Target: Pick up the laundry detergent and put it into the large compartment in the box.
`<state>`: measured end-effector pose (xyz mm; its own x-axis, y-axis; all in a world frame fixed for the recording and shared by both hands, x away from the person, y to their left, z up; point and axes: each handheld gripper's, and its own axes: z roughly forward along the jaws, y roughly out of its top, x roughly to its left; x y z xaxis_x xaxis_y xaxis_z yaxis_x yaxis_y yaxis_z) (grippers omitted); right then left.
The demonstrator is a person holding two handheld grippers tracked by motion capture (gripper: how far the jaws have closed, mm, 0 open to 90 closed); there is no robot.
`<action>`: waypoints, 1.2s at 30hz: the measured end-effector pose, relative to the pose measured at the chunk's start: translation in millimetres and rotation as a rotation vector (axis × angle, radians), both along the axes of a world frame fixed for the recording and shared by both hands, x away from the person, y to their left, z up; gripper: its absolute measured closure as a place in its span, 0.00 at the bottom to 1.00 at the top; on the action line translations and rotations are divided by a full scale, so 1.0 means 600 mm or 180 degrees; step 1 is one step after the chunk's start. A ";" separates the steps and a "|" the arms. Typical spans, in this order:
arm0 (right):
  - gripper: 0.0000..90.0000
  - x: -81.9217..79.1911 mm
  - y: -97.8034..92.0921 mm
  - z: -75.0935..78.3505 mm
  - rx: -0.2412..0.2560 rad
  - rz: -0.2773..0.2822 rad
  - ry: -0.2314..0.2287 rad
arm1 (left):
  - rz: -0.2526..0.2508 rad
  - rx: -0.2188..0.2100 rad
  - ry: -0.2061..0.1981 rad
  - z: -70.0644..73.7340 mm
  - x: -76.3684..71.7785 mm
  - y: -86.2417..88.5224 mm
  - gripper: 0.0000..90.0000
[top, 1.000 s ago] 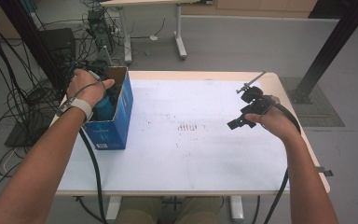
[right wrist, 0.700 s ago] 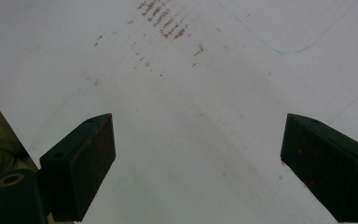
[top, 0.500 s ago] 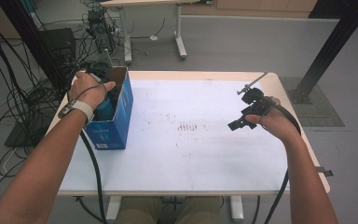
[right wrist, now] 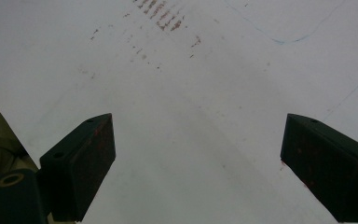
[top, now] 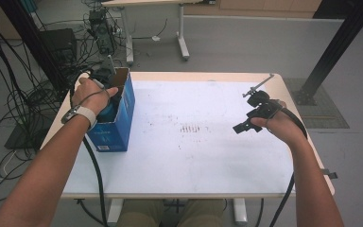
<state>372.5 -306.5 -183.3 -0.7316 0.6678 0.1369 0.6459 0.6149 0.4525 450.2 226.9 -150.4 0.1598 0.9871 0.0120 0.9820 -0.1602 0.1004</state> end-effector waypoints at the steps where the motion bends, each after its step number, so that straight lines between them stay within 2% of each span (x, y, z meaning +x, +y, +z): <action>1: 0.11 0.000 0.000 -0.001 0.0003 0.0002 0.0002 | -0.0011 -0.0004 -0.0001 -0.002 0.000 0.000 0.43; 4: 0.11 0.000 0.000 -0.002 -0.0001 -0.0005 0.0008 | -0.0018 -0.0012 0.0009 -0.008 0.000 0.001 0.43; 36: 0.11 -0.004 -0.003 -0.002 -0.0015 -0.0022 0.0022 | -0.0019 -0.0045 0.0020 -0.010 0.003 0.007 0.43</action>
<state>369.8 -308.2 -184.6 -0.7260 0.6735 0.1389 0.6533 0.6125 0.4451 452.3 231.2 -156.3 0.1657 0.9862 -0.0029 0.9816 -0.1646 0.0965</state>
